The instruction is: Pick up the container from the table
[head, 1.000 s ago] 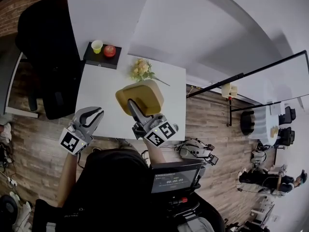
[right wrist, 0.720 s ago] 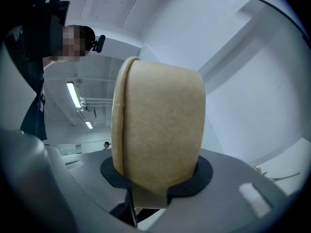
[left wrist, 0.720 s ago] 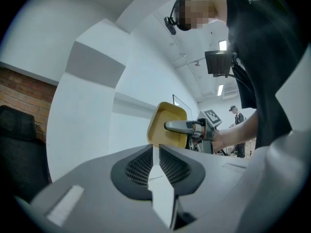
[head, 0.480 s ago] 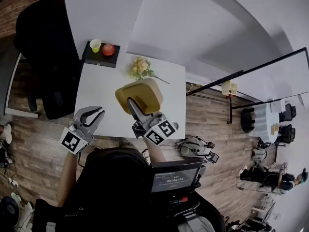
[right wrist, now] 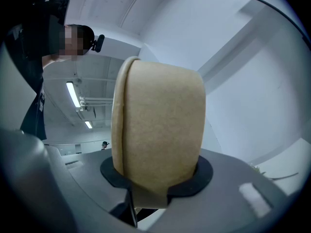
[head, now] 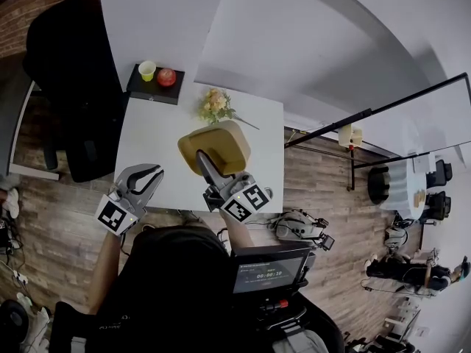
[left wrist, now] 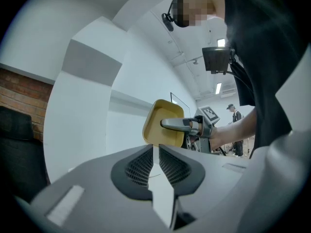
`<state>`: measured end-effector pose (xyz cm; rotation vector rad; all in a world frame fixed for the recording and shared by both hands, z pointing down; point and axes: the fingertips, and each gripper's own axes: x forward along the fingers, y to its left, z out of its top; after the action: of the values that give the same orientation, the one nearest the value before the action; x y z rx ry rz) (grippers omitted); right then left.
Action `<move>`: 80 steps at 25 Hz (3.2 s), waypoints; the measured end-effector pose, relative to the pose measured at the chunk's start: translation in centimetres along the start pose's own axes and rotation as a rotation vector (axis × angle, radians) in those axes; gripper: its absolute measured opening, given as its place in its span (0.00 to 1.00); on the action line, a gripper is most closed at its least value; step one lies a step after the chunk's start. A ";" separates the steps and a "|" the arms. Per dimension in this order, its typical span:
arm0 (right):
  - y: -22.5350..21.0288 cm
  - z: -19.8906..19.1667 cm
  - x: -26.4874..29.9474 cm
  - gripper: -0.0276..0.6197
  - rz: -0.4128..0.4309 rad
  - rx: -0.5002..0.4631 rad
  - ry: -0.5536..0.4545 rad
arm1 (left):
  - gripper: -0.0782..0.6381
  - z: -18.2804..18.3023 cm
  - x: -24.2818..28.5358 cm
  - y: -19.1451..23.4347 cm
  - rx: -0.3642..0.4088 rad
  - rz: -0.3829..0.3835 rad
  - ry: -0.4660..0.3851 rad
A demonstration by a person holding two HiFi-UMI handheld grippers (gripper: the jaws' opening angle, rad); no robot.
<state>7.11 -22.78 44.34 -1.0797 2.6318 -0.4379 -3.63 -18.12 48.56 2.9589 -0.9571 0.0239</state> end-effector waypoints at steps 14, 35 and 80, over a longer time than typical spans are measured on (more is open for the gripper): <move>-0.4 -0.4 0.0 0.32 -0.009 0.013 0.006 | 0.16 -0.4 -0.2 0.0 -0.012 0.012 0.010; -0.6 -0.7 0.2 0.32 -0.009 0.015 0.012 | 0.16 -0.5 0.3 0.0 -0.020 0.000 0.017; -1.8 -1.7 0.1 0.30 -0.047 0.034 0.000 | 0.15 -1.5 0.4 -0.2 -0.036 -0.002 0.040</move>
<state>7.58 -23.75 46.54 -1.1323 2.5938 -0.4901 -3.21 -18.10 50.07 2.9149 -0.9397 0.0654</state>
